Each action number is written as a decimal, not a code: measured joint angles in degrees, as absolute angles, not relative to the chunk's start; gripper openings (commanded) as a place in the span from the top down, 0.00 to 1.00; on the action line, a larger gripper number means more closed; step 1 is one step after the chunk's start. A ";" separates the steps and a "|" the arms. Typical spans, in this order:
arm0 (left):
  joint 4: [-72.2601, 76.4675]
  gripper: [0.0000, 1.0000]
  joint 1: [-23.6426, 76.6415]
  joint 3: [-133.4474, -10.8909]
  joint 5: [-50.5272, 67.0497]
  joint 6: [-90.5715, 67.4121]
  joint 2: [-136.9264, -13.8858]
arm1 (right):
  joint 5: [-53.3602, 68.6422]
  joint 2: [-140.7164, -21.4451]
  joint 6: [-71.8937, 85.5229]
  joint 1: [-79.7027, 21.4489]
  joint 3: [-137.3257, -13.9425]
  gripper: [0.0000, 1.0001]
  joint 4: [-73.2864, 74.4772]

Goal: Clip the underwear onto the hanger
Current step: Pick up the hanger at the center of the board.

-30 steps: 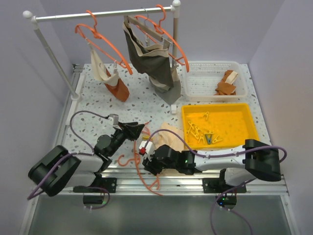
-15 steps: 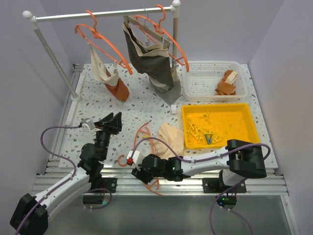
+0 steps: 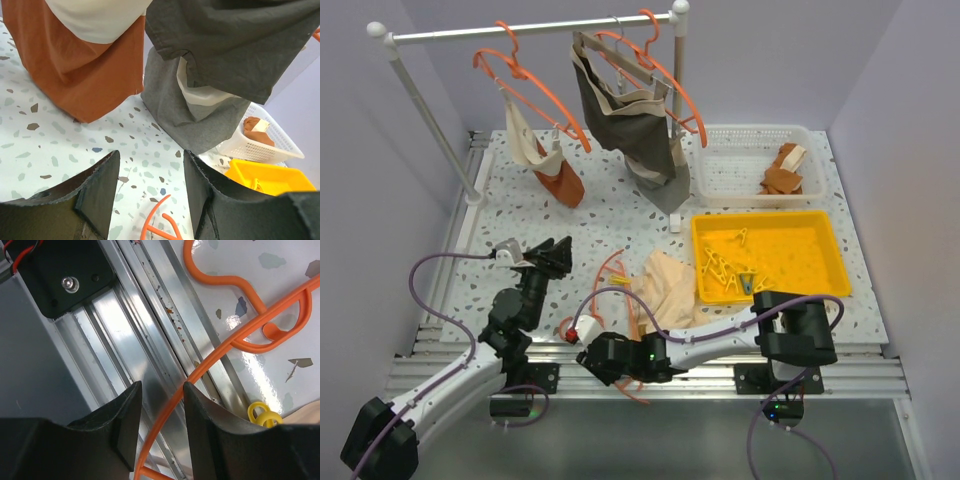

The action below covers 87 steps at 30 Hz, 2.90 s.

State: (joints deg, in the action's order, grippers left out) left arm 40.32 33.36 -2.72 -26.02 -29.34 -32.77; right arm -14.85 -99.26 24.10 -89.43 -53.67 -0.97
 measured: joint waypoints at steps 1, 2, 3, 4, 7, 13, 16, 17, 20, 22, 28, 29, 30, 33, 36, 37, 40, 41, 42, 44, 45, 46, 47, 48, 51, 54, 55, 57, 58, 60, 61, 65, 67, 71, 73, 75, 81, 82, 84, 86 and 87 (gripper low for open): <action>39.75 0.43 33.36 -2.72 -26.04 -29.34 -32.49 | -15.81 -99.92 24.69 -89.69 -54.57 0.58 -0.10; 39.20 0.43 33.36 -2.72 -26.02 -29.34 -32.05 | -16.45 -100.31 25.08 -90.15 -55.18 0.58 0.54; 38.79 0.43 33.36 -2.72 -26.02 -29.34 -31.73 | -17.45 -100.75 25.71 -90.54 -55.94 0.58 1.39; 38.33 0.43 33.36 -2.72 -26.02 -29.34 -31.29 | -18.52 -101.06 26.28 -90.94 -56.60 0.59 2.24; 37.52 0.43 33.36 -2.72 -26.00 -29.34 -29.91 | -21.08 -101.30 28.25 -91.94 -57.45 0.59 4.49; 36.69 0.42 33.36 -2.72 -25.91 -29.34 -28.53 | -25.32 -101.30 31.40 -93.01 -57.54 0.59 6.85; 36.34 0.42 33.36 -2.72 -25.76 -29.34 -28.53 | -27.09 -101.30 32.23 -93.51 -57.54 0.59 7.46; 36.27 0.43 33.36 -2.72 -25.76 -29.34 -28.53 | -27.59 -101.30 32.45 -93.71 -57.54 0.59 7.79; 36.25 0.43 33.36 -2.72 -25.65 -29.34 -28.73 | -28.23 -101.30 33.01 -93.89 -57.54 0.59 9.52; 36.23 0.43 33.36 -2.72 -25.54 -29.36 -28.86 | -28.99 -101.30 33.43 -94.11 -57.54 0.59 10.07; 36.07 0.43 33.36 -2.72 -25.54 -29.34 -28.77 | -29.61 -101.30 34.52 -94.15 -57.52 0.69 10.83; 35.92 0.43 33.36 -2.72 -25.54 -29.34 -28.64 | -29.54 -101.30 34.59 -94.13 -57.52 0.71 10.87; 35.70 0.43 33.36 -2.72 -25.56 -29.36 -28.45 | -29.41 -101.30 34.59 -94.13 -57.52 0.72 10.87; 34.85 0.43 33.36 -2.72 -25.63 -29.34 -27.55 | -28.91 -101.30 34.72 -94.19 -57.52 0.75 10.83; 33.10 0.43 33.36 -2.72 -26.24 -29.34 -26.20 | -28.67 -101.73 34.94 -94.24 -57.52 0.76 10.59; 32.29 0.42 33.36 -2.72 -26.59 -29.34 -25.82 | -28.40 -102.17 34.98 -94.24 -57.54 0.78 10.46; 28.93 0.42 33.36 -2.74 -27.77 -29.36 -24.77 | -27.92 -102.94 35.05 -94.24 -57.67 0.87 9.58; 27.64 0.41 33.36 -2.74 -28.12 -29.36 -24.34 | -27.70 -103.18 35.31 -94.24 -58.00 0.89 9.43; 26.02 0.41 33.36 -2.83 -28.45 -29.39 -23.77 | -27.46 -103.57 35.55 -94.24 -58.41 0.94 9.30; 22.09 0.39 33.36 -3.42 -28.95 -29.47 -21.93 | -27.24 -104.47 35.83 -94.24 -59.24 0.99 8.80; 19.92 0.39 33.36 -3.99 -29.21 -29.54 -20.82 | -27.24 -104.77 35.88 -94.32 -59.61 1.00 8.71; 17.63 0.39 33.36 -4.86 -29.43 -29.54 -19.49 | -27.29 -104.99 35.86 -94.39 -59.96 1.00 8.91; 16.14 0.39 33.36 -5.56 -29.63 -29.56 -18.46 | -27.29 -105.06 35.86 -94.39 -60.18 1.00 9.19; 14.15 0.38 33.36 -6.50 -30.09 -29.63 -16.88 | -27.42 -105.06 35.86 -94.39 -60.38 1.00 9.54; 8.84 0.38 33.39 -9.50 -31.24 -30.04 -11.49 | -27.73 -105.06 35.77 -94.39 -61.19 1.00 11.16; 4.51 0.37 33.36 -13.08 -32.38 -30.46 -7.40 | -28.93 -104.73 35.57 -94.39 -61.82 1.00 13.41; 3.01 0.37 33.36 -14.48 -32.75 -30.48 -6.70 | -29.30 -104.29 35.46 -94.39 -61.82 1.00 14.26; 1.04 0.37 33.36 -16.69 -33.32 -30.57 -6.24 | -30.35 -102.56 35.16 -94.41 -61.82 1.00 16.01; 0.36 0.37 33.36 -17.37 -33.45 -30.61 -6.26 | -30.76 -101.60 35.00 -94.41 -61.82 1.00 16.58; -0.93 0.37 33.36 -18.39 -33.52 -30.74 -6.37 | -31.97 -98.30 34.46 -94.39 -61.76 1.00 17.37; -1.54 0.37 33.36 -18.68 -33.52 -30.81 -6.50 | -32.53 -96.14 34.17 -94.35 -61.65 1.00 17.32; -3.68 0.37 33.36 -19.68 -33.52 -30.83 -7.01 | -34.09 -85.43 32.47 -93.38 -58.92 1.00 15.55; -4.34 0.37 33.36 -20.18 -33.56 -30.83 -7.01 | -34.65 -80.29 31.57 -92.40 -56.90 1.00 13.91; -4.45 0.37 33.36 -20.58 -33.98 -30.83 -7.01 | -35.16 -72.55 30.20 -90.26 -52.60 1.00 10.33; -4.51 0.37 33.36 -20.58 -34.20 -30.83 -7.03 | -35.18 -69.60 29.54 -89.19 -50.39 1.00 8.97; -4.47 0.37 33.36 -20.58 -34.35 -30.83 -7.25 | -35.05 -67.02 28.88 -88.20 -48.40 1.00 7.66; -4.21 0.36 33.36 -20.56 -34.44 -30.79 -8.34 | -32.58 -61.32 26.22 -83.79 -43.38 1.00 1.72; -4.10 0.36 33.39 -20.56 -34.54 -30.79 -8.40 | -31.83 -60.77 25.56 -82.96 -43.05 1.00 0.56; -3.95 0.37 33.36 -20.56 -34.81 -30.76 -8.47 | -30.59 -59.92 24.29 -81.30 -42.81 1.00 -1.72; -3.84 0.37 33.36 -20.45 -34.94 -30.74 -8.49 | -29.93 -59.51 23.24 -80.18 -42.81 1.00 -3.77; -3.64 0.37 33.36 -20.25 -34.94 -30.61 -8.49 | -29.21 -59.31 22.70 -79.55 -42.83 1.00 -4.84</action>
State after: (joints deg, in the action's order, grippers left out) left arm -3.64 33.36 -20.25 -34.94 -30.61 -8.49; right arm -29.21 -59.31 22.70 -79.55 -42.83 -4.84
